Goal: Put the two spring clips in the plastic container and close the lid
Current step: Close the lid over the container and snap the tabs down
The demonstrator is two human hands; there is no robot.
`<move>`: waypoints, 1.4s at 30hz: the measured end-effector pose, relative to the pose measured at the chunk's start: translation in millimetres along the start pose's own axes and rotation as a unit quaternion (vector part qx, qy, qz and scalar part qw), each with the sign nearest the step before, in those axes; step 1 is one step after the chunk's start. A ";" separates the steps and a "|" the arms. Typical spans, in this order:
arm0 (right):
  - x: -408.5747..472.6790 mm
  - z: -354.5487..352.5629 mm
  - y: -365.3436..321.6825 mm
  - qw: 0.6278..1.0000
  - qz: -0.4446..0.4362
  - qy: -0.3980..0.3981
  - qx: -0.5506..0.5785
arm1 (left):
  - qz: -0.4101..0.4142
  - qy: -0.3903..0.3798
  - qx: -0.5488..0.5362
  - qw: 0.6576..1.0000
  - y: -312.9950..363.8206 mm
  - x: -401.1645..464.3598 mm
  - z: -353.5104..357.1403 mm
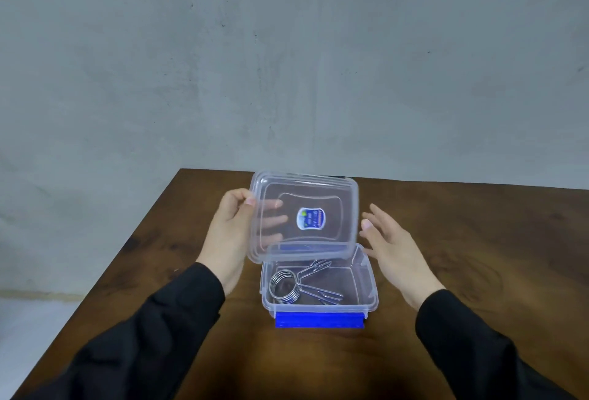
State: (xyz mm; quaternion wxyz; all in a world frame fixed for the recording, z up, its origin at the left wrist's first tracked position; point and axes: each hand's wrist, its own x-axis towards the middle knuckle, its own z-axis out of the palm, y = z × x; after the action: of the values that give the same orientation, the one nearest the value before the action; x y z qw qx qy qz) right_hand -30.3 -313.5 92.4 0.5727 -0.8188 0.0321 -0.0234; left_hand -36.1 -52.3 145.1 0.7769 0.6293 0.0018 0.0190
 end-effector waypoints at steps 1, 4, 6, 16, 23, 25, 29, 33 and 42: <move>0.2 -0.7 -3.0 1.000 0.003 -0.002 -0.002 | -0.022 0.008 -0.014 1.000 -2.4 -0.4 3.9; -2.1 -3.0 -5.2 0.999 0.008 0.028 -0.016 | -0.077 0.053 -0.022 0.995 -17.0 3.7 7.4; -3.7 -5.5 0.5 0.998 0.029 0.047 -0.032 | -0.093 0.082 0.023 0.992 -31.1 6.8 6.9; -9.7 4.6 24.7 0.977 0.075 0.035 -0.198 | -0.102 0.095 0.269 0.953 -93.4 3.2 -7.1; -12.5 7.7 35.5 0.972 0.085 0.029 -0.216 | -0.109 0.052 0.301 0.946 -106.8 3.2 -11.6; -13.3 8.4 36.0 0.971 0.087 0.027 -0.223 | -0.113 0.032 0.287 0.951 -105.3 4.1 -13.3; -13.0 9.1 36.1 0.964 0.098 0.028 -0.246 | -0.113 -0.001 0.301 0.947 -103.9 6.8 -18.0; -15.3 9.3 36.4 0.961 0.096 0.030 -0.258 | -0.104 -0.007 0.319 0.942 -108.8 6.8 -21.3; -5.6 5.5 42.8 0.962 0.111 -0.011 -0.249 | -0.132 -0.004 0.275 0.952 -112.5 18.2 -21.0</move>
State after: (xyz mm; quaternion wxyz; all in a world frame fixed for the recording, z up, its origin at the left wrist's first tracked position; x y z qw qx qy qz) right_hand -36.5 -322.5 50.3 0.3500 -0.9270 0.1216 0.0585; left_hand -15.5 -54.5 31.1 0.5694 0.8127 0.0873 -0.0876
